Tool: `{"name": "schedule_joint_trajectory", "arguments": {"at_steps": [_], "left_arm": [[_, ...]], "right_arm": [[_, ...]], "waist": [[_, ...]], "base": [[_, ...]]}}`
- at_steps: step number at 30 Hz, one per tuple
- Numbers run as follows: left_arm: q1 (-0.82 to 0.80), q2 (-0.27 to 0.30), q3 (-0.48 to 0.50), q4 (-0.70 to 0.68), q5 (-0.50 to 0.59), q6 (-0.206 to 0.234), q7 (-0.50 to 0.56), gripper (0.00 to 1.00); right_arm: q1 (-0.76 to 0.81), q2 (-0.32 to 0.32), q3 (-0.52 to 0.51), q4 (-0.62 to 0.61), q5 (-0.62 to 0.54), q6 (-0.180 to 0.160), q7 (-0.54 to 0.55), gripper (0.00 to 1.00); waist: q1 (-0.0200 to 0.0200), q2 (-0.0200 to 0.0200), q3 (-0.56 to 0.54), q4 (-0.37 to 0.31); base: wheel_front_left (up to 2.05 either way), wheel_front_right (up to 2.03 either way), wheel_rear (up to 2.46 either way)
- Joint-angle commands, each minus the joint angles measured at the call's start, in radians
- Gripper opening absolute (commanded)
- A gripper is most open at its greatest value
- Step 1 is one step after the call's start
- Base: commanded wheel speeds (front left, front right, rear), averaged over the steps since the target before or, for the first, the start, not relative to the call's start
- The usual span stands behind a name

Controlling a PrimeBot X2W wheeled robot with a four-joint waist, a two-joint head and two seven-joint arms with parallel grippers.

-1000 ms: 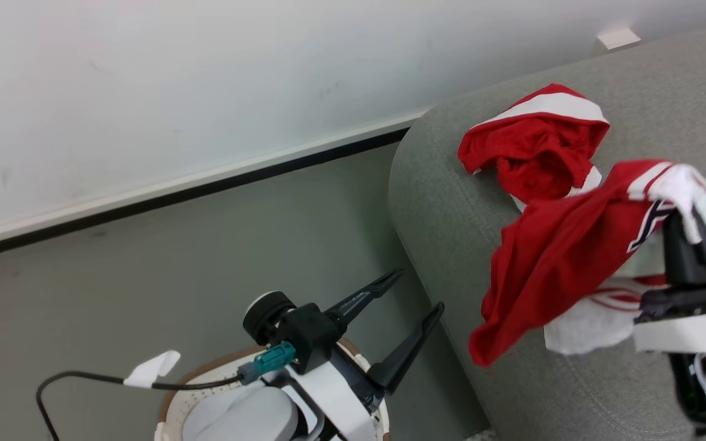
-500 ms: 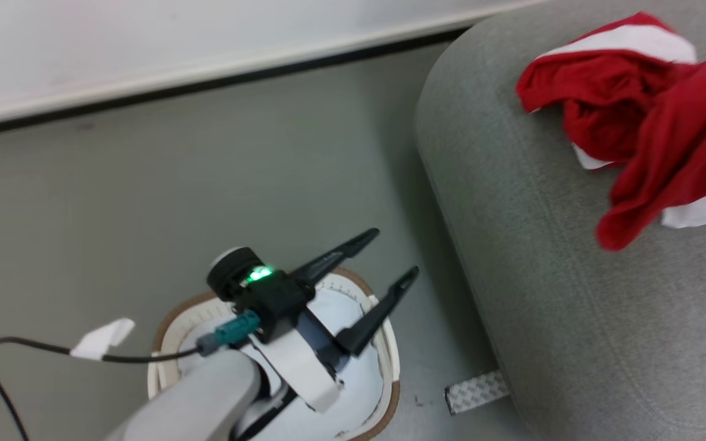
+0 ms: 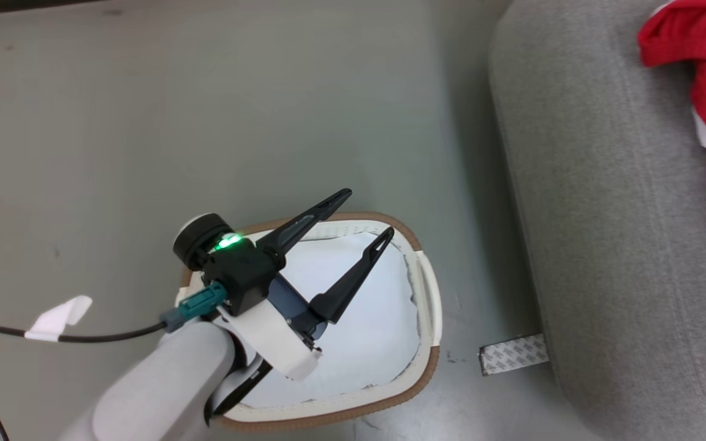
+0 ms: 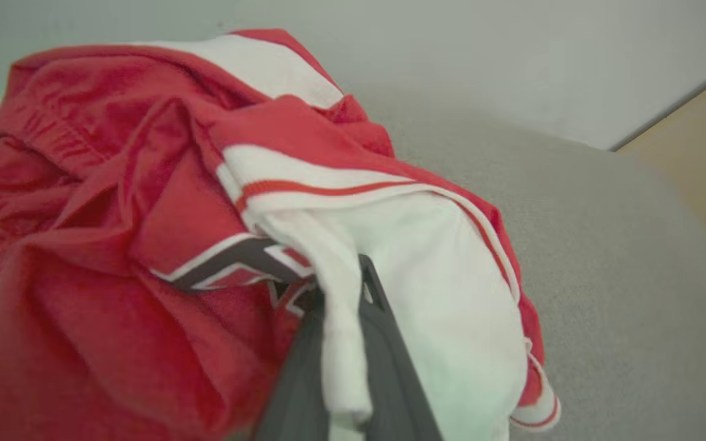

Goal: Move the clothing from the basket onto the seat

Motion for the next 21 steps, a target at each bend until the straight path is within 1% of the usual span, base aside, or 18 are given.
{"name": "schedule_joint_trajectory", "arguments": {"at_steps": [1, 4, 5, 6, 7, 8, 9, 10, 11, 14, 16, 21], "left_arm": [[-0.012, -0.003, 0.001, 0.001, -0.009, 0.001, -0.006, 1.0], [-0.01, -0.009, 0.006, 0.007, -0.013, 0.001, -0.005, 1.0], [-0.008, -0.01, 0.008, 0.01, -0.014, 0.001, -0.005, 1.0], [-0.005, -0.011, 0.01, 0.012, -0.015, 0.001, -0.005, 1.0], [-0.001, -0.012, 0.012, 0.014, -0.015, 0.001, -0.005, 1.0], [0.003, -0.013, 0.014, 0.017, -0.015, 0.001, -0.005, 1.0], [0.007, -0.014, 0.015, 0.02, -0.015, 0.001, -0.006, 1.0], [0.011, -0.017, 0.017, 0.024, -0.016, 0.001, -0.006, 1.0], [0.015, -0.02, 0.019, 0.029, -0.016, 0.001, -0.006, 1.0], [0.032, -0.034, 0.028, 0.04, -0.019, 0.001, -0.006, 1.0], [0.059, -0.05, 0.048, 0.051, -0.024, 0.005, -0.006, 1.0], [0.119, -0.077, 0.105, 0.07, -0.027, 0.017, -0.006, 1.0]], "right_arm": [[-0.021, -0.022, -0.003, 0.019, 0.004, -0.003, 0.011, 0.0], [-0.027, -0.025, 0.011, 0.069, 0.016, -0.003, 0.045, 0.0], [-0.03, -0.026, 0.015, 0.079, 0.018, -0.003, 0.05, 0.06], [-0.034, -0.027, 0.02, 0.087, 0.021, -0.003, 0.052, 0.09], [-0.036, -0.029, 0.026, 0.094, 0.024, -0.003, 0.052, 0.19], [-0.037, -0.026, 0.027, 0.098, 0.027, -0.003, 0.056, 0.3], [-0.036, -0.023, 0.027, 0.1, 0.026, -0.003, 0.058, 0.47], [-0.034, -0.026, 0.03, 0.106, 0.029, -0.003, 0.059, 0.97], [-0.031, -0.03, 0.035, 0.114, 0.033, -0.003, 0.061, 1.0], [-0.017, -0.035, 0.067, 0.125, 0.046, -0.003, 0.069, 1.0], [0.008, -0.056, 0.117, 0.117, 0.069, -0.003, 0.073, 1.0], [0.051, -0.106, 0.202, 0.048, 0.123, -0.003, 0.088, 1.0]], "waist": [[-0.0002, -0.0001, 0.002, 0.012], [-0.0002, -0.0001, -0.008, 0.019], [-0.0002, -0.0001, -0.013, 0.019], [-0.0002, -0.0001, -0.017, 0.019], [-0.0002, -0.0001, -0.022, 0.019], [-0.0002, -0.0001, -0.029, 0.017], [-0.0002, -0.0001, -0.037, 0.015], [-0.0002, -0.0001, -0.045, 0.014], [-0.0002, -0.0001, -0.056, 0.013], [-0.0002, -0.0001, -0.101, 0.01], [-0.0002, -0.0001, -0.163, 0.008], [-0.0002, -0.0001, -0.277, 0.018]], "base": [[0.0, 0.0, 0.0], [0.0, 0.0, 0.0], [0.0, 0.0, 0.0], [0.0, 0.0, 0.0], [0.0, 0.0, 0.0], [0.0, 0.0, 0.0], [0.0, 0.0, 0.0], [0.0, 0.0, 0.0], [0.0, 0.0, 0.0], [0.0, 0.0, 0.0], [0.0, 0.0, 0.0], [0.0, 0.0, 0.0]]}}
